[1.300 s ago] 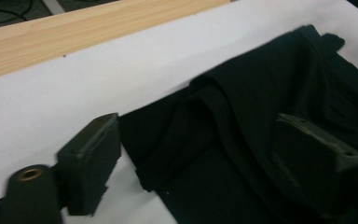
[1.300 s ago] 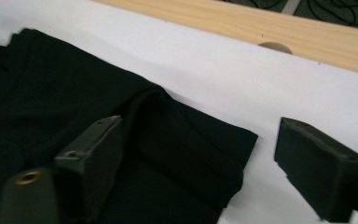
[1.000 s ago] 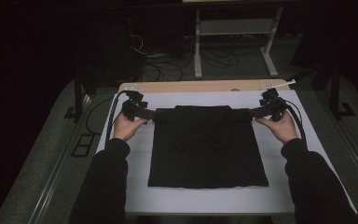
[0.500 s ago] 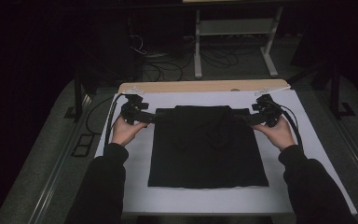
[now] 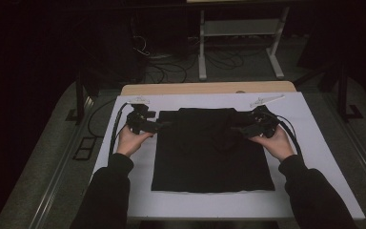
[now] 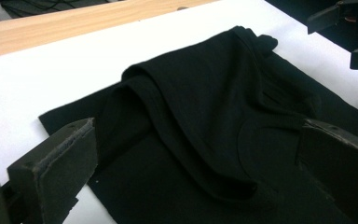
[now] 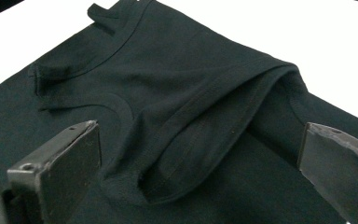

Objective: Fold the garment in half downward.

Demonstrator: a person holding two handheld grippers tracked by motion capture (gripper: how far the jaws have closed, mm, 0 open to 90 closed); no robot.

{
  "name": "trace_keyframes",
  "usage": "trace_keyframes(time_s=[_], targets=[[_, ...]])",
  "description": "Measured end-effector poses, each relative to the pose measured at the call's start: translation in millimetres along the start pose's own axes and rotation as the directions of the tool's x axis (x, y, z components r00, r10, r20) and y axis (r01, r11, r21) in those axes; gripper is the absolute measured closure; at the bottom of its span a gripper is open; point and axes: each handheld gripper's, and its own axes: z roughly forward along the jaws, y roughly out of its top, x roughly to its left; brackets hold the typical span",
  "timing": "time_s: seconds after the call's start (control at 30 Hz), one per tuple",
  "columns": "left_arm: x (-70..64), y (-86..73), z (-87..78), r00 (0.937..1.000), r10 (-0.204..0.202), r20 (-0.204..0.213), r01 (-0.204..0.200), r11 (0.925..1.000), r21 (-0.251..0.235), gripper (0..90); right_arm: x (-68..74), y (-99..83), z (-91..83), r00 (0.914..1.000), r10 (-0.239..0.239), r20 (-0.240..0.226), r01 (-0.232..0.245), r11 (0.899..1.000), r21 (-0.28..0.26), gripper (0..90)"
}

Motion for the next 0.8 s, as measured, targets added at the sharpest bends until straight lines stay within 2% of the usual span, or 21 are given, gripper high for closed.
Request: trace_keyframes(time_s=[0.37,0.53,0.63,0.8], targets=[[-13.9,-7.4,8.3,0.9978,0.037,0.054,-0.039,0.9991,0.020,0.0,7.2,-4.3,7.3,0.9995,-0.009,-0.029,0.010,1.000,0.015,0.0],[-17.6,-13.0,15.6,0.9970,0.034,0.070,-0.036,0.9988,0.033,0.0,11.6,-5.0,11.6,0.9985,-0.018,-0.052,0.019,0.999,0.028,0.2],[-19.1,-14.8,19.8,0.9957,0.034,0.086,-0.038,0.9982,0.046,0.0,14.0,-5.6,13.3,0.9967,-0.031,-0.075,0.034,0.999,0.038,7.8],[-23.3,-19.7,28.7,0.9945,0.041,0.097,-0.048,0.9962,0.073,0.0,17.0,-6.7,15.8,0.9965,-0.035,-0.075,0.039,0.998,0.053,7.7]])
